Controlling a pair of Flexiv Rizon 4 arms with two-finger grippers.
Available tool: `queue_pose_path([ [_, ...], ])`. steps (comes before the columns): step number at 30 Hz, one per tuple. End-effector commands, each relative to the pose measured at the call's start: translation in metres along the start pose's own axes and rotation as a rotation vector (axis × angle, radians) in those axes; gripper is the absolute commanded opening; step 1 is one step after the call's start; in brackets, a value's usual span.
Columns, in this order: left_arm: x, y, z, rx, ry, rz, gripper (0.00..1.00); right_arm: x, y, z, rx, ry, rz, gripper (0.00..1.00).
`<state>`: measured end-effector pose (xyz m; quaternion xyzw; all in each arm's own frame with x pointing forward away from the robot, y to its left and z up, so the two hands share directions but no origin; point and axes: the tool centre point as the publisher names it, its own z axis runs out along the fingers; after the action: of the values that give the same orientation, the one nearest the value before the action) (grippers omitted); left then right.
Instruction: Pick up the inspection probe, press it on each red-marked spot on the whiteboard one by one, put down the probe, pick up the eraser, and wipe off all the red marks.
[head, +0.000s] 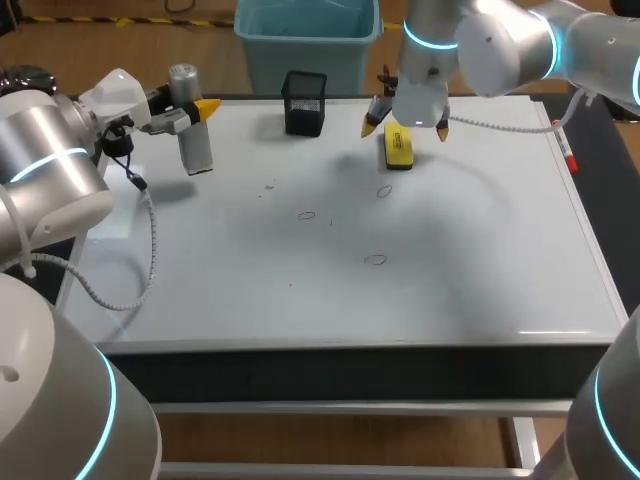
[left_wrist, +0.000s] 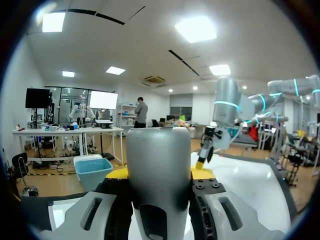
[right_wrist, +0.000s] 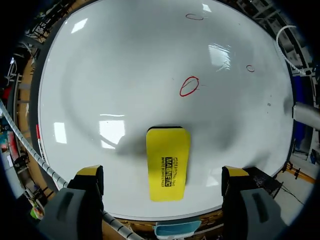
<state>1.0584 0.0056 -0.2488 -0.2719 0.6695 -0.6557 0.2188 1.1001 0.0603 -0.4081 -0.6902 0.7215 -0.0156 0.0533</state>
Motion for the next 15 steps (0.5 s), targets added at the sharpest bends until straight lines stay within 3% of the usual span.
queue_pose_path([
  [1, 0.0, 0.0, 0.001, 0.002, -0.002, 0.001, 0.0, -0.008, -0.012, 0.007, -0.028, 0.016, 0.002, 1.0],
  [15, 0.0, 0.0, 0.001, 0.002, -0.002, 0.001, 0.0, -0.006, -0.011, 0.02, -0.05, 0.059, 0.014, 1.0],
])
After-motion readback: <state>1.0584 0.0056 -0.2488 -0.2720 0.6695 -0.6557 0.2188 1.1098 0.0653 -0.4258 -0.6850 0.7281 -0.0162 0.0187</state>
